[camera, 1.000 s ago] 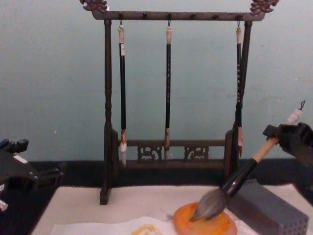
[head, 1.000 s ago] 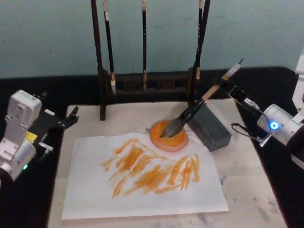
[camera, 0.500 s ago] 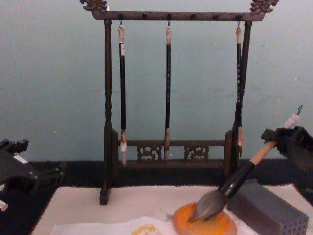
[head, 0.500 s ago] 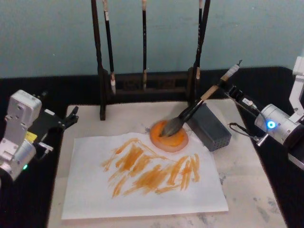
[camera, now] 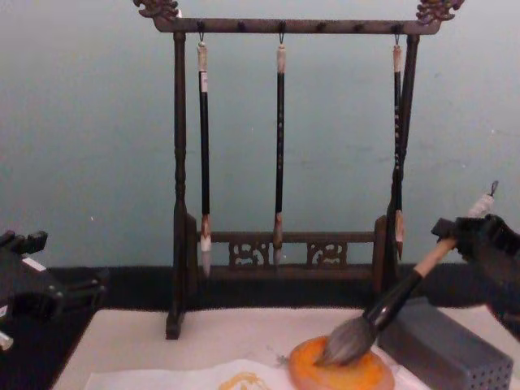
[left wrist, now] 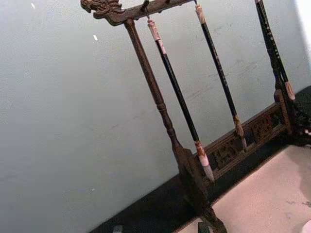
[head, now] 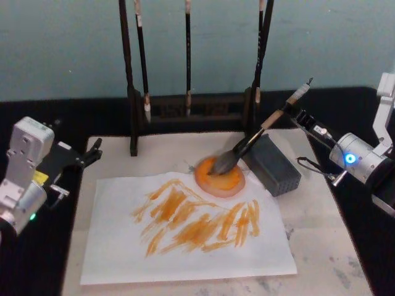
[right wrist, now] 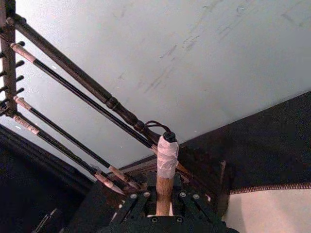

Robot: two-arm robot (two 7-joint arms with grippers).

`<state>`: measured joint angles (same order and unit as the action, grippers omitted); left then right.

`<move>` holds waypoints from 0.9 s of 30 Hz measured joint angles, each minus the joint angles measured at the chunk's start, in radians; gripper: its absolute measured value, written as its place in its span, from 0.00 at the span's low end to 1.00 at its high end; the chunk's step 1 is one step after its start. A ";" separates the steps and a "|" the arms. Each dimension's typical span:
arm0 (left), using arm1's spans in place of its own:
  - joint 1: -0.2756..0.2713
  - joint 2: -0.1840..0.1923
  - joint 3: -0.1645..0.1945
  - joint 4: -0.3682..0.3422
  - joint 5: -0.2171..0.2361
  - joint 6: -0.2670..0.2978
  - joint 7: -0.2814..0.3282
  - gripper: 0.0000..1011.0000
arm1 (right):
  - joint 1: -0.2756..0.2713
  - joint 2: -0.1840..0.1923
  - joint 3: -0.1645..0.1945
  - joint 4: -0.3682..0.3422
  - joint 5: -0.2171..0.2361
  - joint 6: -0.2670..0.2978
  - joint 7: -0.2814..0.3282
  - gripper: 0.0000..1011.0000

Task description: Pick up the brush from the inkstone, write on the paper, then place the brush back to its original position.

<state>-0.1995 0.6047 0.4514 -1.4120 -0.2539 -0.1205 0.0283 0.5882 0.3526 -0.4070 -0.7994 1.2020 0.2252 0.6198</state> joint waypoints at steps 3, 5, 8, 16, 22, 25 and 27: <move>0.000 0.000 0.000 0.000 0.000 0.000 0.000 0.99 | 0.002 -0.003 0.005 0.008 -0.004 0.005 0.005 0.16; 0.000 0.000 0.000 0.000 0.000 0.000 0.000 0.99 | 0.002 -0.005 0.010 0.010 -0.006 0.009 0.007 0.16; 0.000 0.000 0.000 0.000 0.000 0.000 0.000 0.99 | 0.002 -0.006 0.014 0.010 -0.008 0.014 0.009 0.16; 0.000 0.000 0.000 0.000 0.000 0.000 0.000 0.99 | 0.000 -0.005 0.015 0.007 -0.019 0.013 0.015 0.16; 0.000 0.000 0.000 0.000 0.000 0.000 0.000 0.99 | -0.001 -0.005 0.015 0.007 -0.019 0.013 0.015 0.16; 0.000 0.000 0.000 0.000 0.000 0.000 0.000 0.99 | -0.001 -0.005 0.015 0.007 -0.018 0.014 0.015 0.16; 0.000 0.000 0.000 0.000 0.000 0.000 0.000 0.99 | -0.001 -0.005 0.016 0.007 -0.018 0.014 0.015 0.19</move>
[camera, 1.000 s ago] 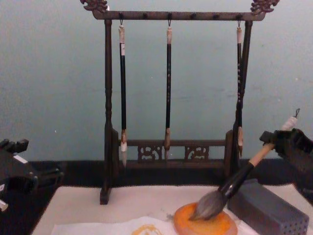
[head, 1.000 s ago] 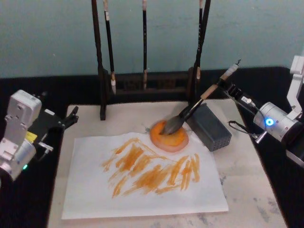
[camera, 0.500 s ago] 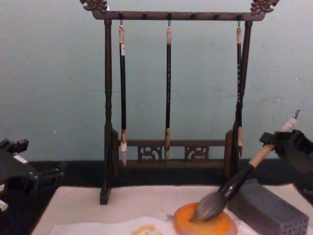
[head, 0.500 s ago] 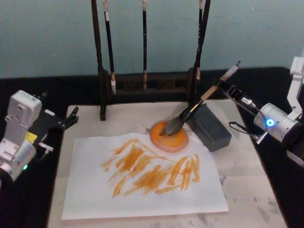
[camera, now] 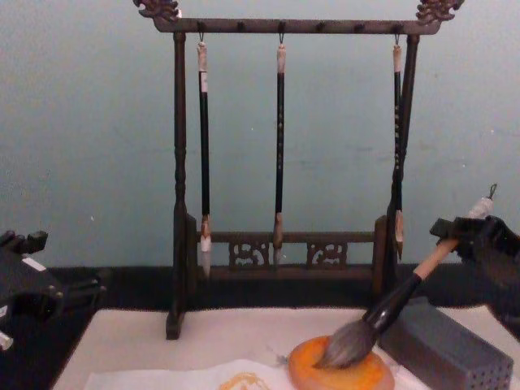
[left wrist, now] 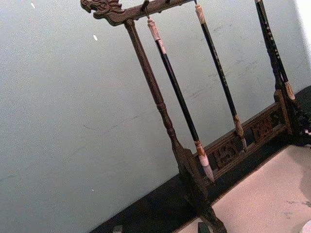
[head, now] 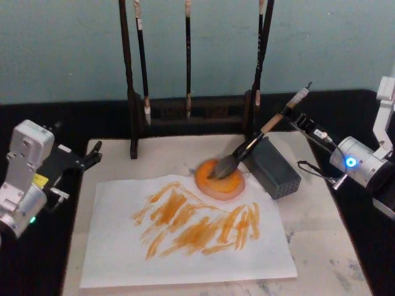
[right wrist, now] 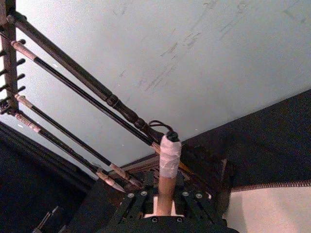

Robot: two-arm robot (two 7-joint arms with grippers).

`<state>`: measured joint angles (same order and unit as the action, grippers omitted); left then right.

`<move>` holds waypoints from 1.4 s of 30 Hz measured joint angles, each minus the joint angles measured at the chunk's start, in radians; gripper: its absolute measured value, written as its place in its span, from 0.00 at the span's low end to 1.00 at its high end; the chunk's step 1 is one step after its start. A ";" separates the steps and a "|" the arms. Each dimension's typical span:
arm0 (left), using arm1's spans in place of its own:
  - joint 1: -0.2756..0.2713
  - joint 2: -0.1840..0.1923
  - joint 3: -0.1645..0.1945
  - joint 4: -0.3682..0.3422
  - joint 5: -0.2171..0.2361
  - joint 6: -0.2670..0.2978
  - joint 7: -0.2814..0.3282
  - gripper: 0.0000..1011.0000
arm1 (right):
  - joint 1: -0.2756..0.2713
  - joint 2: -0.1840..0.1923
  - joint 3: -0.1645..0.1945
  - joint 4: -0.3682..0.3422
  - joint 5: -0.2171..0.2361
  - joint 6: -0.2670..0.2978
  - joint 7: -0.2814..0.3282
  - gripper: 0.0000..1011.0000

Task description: Pick up the brush from the inkstone, write on the paper, then place the brush back to its original position.

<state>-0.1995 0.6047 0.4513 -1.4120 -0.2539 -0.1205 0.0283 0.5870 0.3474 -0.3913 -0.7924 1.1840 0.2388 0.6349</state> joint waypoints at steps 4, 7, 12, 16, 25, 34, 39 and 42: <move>0.000 0.000 0.000 0.000 0.000 0.000 0.000 0.99 | 0.000 0.000 0.000 0.000 0.001 0.000 0.000 0.33; 0.000 0.000 0.000 0.000 0.000 0.000 0.000 0.99 | 0.000 0.000 0.000 0.000 0.001 0.000 0.000 0.44; 0.000 0.000 0.000 0.000 0.000 0.000 0.000 0.99 | 0.000 0.000 0.000 0.000 0.002 0.001 -0.001 0.58; 0.000 0.000 0.000 0.000 0.000 0.000 0.000 0.99 | 0.000 0.000 0.000 0.000 0.002 0.001 -0.001 0.71; 0.000 0.000 0.000 0.000 0.000 0.000 0.000 0.99 | 0.000 0.000 0.000 0.000 0.003 0.001 -0.001 0.94; 0.000 0.000 0.000 0.000 0.000 0.000 0.000 0.99 | 0.000 0.000 0.000 0.000 0.003 0.001 -0.001 0.99; 0.000 0.000 0.000 0.000 0.000 0.000 0.000 0.99 | 0.000 0.000 0.000 0.000 0.003 0.001 -0.001 0.99; 0.000 0.000 0.000 0.000 0.000 0.000 0.000 0.99 | 0.000 0.000 0.000 0.000 0.003 0.001 -0.001 0.99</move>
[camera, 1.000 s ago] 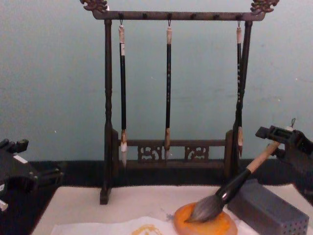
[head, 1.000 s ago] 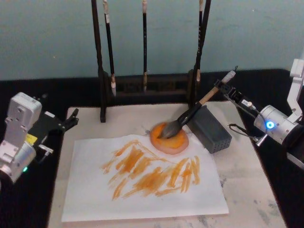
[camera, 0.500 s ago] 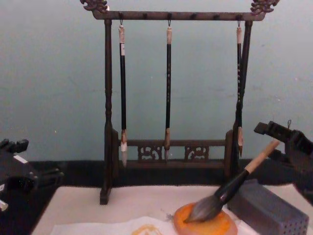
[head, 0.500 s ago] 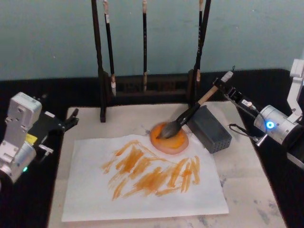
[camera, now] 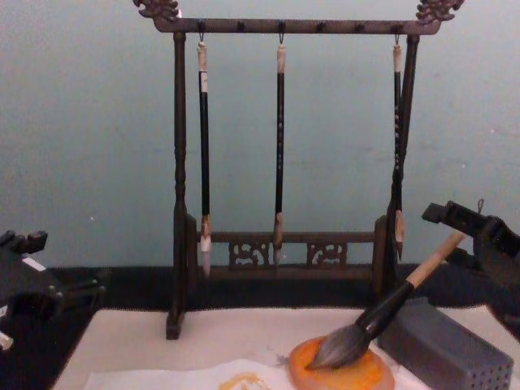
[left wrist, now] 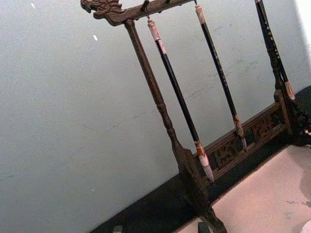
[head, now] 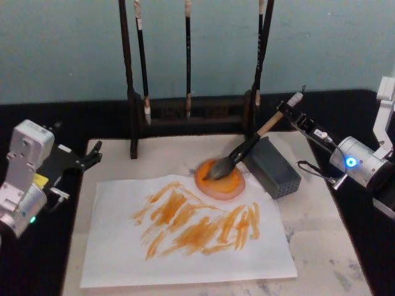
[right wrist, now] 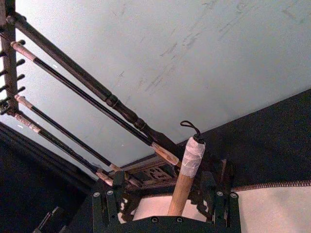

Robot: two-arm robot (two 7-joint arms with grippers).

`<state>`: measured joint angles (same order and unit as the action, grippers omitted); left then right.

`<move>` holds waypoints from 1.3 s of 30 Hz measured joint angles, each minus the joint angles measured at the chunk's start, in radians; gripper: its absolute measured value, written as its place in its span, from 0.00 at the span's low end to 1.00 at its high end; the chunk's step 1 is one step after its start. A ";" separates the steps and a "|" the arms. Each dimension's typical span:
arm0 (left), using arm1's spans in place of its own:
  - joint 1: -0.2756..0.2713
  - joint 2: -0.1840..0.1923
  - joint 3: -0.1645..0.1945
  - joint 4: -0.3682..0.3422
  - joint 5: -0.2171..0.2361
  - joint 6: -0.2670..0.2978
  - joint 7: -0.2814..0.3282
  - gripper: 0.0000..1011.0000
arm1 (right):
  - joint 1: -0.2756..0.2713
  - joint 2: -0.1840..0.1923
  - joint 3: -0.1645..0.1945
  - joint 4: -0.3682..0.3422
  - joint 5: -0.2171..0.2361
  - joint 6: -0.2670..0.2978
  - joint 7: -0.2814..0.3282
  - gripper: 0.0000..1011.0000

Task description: Pick up the brush from the inkstone, write on the paper, then place the brush back to its original position.

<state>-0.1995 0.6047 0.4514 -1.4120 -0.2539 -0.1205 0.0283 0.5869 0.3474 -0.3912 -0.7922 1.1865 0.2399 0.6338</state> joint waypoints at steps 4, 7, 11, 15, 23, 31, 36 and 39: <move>0.000 0.000 0.000 0.000 0.000 0.000 0.000 0.99 | 0.000 0.000 0.000 0.000 0.000 0.000 0.000 0.99; 0.000 0.000 0.000 0.000 0.000 0.000 0.000 0.99 | -0.018 0.005 0.005 -0.021 0.000 0.000 -0.002 0.99; 0.000 0.000 0.000 0.000 0.000 0.000 0.000 0.99 | -0.050 0.019 0.014 -0.068 0.005 0.000 -0.016 0.99; 0.000 0.000 0.000 0.000 0.000 0.000 0.000 0.99 | -0.091 0.041 0.022 -0.126 0.016 -0.001 -0.028 0.99; 0.000 0.000 0.000 0.000 0.000 0.000 0.000 0.99 | -0.204 0.108 0.032 -0.287 0.027 -0.049 -0.067 0.99; 0.000 0.000 0.000 0.000 0.000 0.000 0.000 0.99 | -0.298 0.152 0.030 -0.433 -0.079 -0.209 -0.124 0.99; 0.000 0.000 0.000 0.000 0.000 0.000 0.000 0.99 | -0.343 0.160 0.021 -0.503 -0.209 -0.334 -0.184 0.99; 0.000 0.000 0.000 0.000 0.000 0.000 0.000 0.99 | -0.364 0.161 -0.001 -0.534 -0.360 -0.439 -0.254 0.99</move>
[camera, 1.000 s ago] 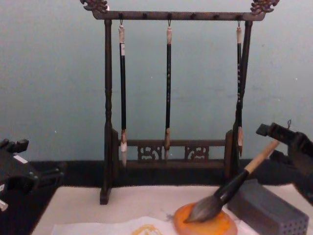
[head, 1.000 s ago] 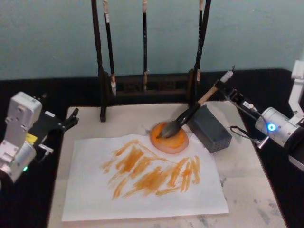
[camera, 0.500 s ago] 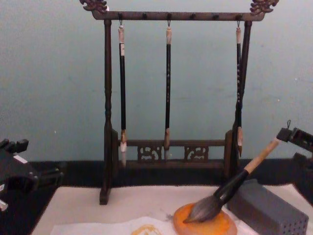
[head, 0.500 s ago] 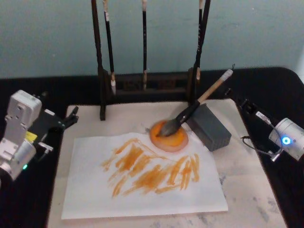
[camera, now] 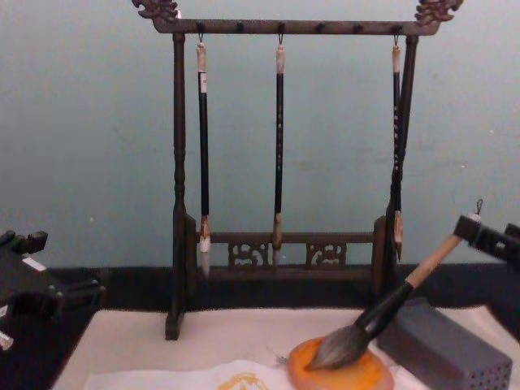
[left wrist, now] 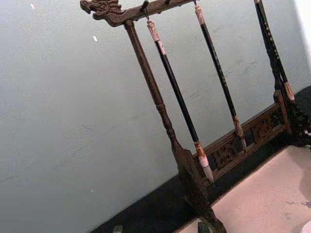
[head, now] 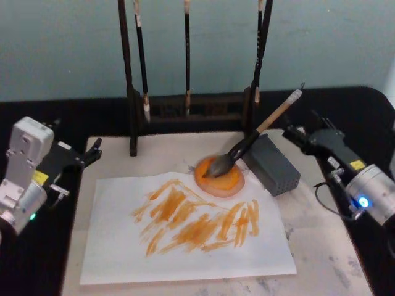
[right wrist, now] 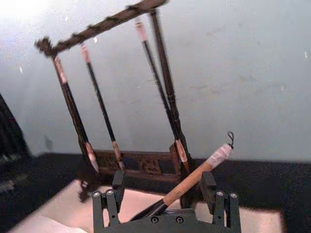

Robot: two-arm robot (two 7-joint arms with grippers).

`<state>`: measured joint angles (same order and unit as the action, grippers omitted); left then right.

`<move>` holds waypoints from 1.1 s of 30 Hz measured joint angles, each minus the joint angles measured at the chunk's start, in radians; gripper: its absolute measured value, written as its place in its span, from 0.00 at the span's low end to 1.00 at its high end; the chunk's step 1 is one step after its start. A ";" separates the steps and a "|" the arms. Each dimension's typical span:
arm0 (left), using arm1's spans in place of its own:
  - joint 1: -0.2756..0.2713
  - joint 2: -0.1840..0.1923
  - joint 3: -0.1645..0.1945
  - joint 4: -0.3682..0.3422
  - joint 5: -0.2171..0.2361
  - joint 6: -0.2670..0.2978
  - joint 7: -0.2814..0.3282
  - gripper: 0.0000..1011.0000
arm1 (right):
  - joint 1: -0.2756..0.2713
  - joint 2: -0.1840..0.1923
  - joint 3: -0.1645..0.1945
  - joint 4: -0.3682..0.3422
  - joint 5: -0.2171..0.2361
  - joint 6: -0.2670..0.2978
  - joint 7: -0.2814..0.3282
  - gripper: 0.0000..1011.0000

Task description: Pick up the brush from the inkstone, write on the paper, then place the brush back to its original position.

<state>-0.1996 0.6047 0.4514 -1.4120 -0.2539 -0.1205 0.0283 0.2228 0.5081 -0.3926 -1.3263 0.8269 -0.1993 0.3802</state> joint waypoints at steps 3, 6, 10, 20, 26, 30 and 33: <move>0.000 0.000 0.000 0.000 0.000 0.000 0.000 0.99 | -0.007 -0.002 -0.019 -0.008 -0.109 -0.058 -0.055 0.99; 0.000 0.000 0.000 0.000 0.000 0.000 0.000 0.99 | -0.010 -0.007 -0.033 -0.007 -0.213 -0.106 -0.113 0.99; 0.000 0.000 0.000 0.000 0.000 0.000 0.000 0.99 | -0.011 -0.013 -0.047 0.003 -0.326 -0.149 -0.174 0.99; 0.000 0.000 0.000 0.000 0.000 0.000 0.000 0.99 | -0.012 -0.033 -0.053 0.028 -0.449 -0.178 -0.238 0.99; 0.000 0.000 0.000 0.000 0.000 0.000 0.000 0.99 | -0.012 -0.032 -0.053 0.028 -0.447 -0.178 -0.237 0.99; 0.000 0.000 0.000 0.000 0.000 0.000 0.000 0.99 | -0.012 -0.031 -0.053 0.028 -0.446 -0.178 -0.236 0.99; 0.000 0.000 0.000 0.000 0.000 0.000 0.000 0.99 | -0.012 -0.031 -0.053 0.027 -0.445 -0.178 -0.236 0.99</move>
<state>-0.1996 0.6047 0.4514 -1.4120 -0.2539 -0.1205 0.0283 0.2110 0.4769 -0.4461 -1.2989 0.3824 -0.3776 0.1442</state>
